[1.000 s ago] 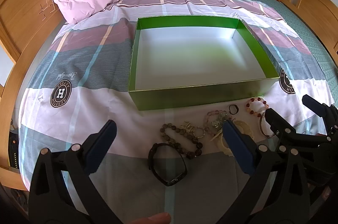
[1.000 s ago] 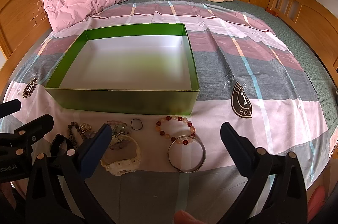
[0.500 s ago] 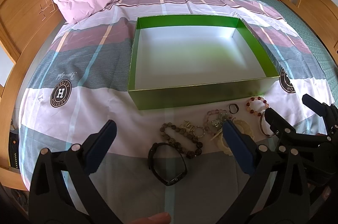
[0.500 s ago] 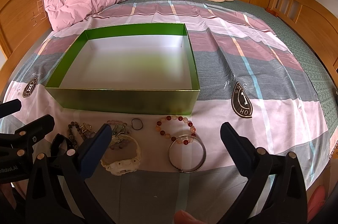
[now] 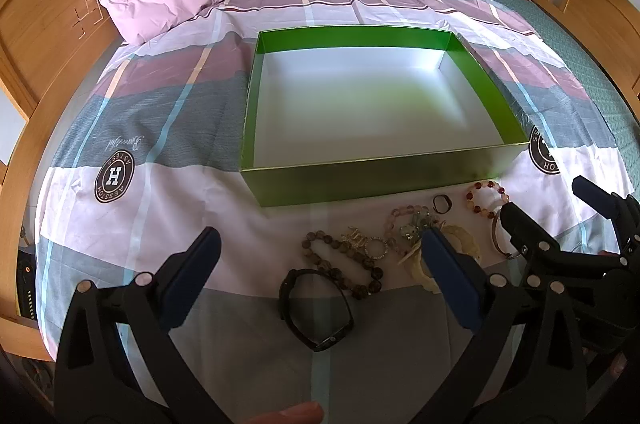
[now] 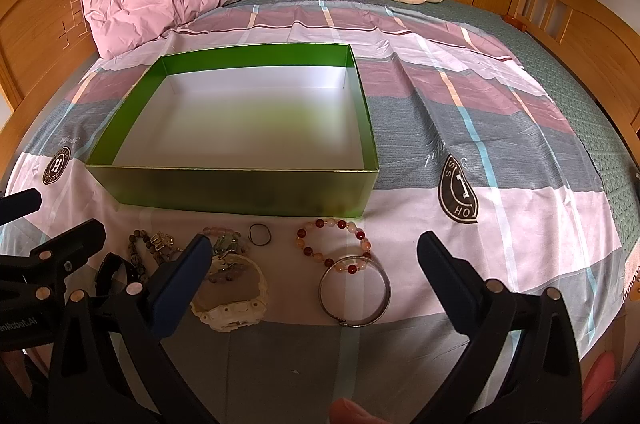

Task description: Organize jewelry

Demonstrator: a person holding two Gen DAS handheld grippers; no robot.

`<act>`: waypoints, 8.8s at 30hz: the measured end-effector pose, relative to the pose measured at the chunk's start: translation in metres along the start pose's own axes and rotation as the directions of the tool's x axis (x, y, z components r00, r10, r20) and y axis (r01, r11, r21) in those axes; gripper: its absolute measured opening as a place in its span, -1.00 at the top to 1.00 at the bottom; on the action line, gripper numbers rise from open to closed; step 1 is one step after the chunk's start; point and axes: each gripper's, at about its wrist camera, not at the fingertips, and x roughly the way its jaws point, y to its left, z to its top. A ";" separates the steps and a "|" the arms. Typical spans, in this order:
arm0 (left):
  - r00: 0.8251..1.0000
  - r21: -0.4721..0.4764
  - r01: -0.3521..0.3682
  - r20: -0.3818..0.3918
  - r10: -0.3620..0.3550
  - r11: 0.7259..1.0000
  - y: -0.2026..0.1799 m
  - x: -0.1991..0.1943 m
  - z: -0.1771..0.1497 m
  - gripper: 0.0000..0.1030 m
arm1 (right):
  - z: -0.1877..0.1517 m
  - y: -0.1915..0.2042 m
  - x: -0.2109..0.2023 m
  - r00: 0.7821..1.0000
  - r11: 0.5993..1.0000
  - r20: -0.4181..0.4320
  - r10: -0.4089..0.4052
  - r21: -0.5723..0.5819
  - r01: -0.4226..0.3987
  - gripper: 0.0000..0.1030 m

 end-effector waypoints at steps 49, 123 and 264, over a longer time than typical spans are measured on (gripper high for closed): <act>0.959 -0.177 0.071 -0.259 -0.116 0.982 0.062 0.051 -0.016 -0.14 | -0.008 -0.013 0.030 0.929 0.969 -0.275 0.248 0.074 -0.236 0.03; 0.948 -0.066 0.138 -0.281 -0.152 0.988 0.022 0.067 -0.032 0.89 | -0.007 -0.005 0.050 0.938 0.974 -0.267 0.222 0.109 -0.199 0.77; 0.932 -0.014 0.060 -0.358 -0.061 0.998 0.017 0.114 0.003 0.55 | 0.029 -0.051 0.070 0.914 0.965 -0.329 0.238 0.183 -0.186 0.86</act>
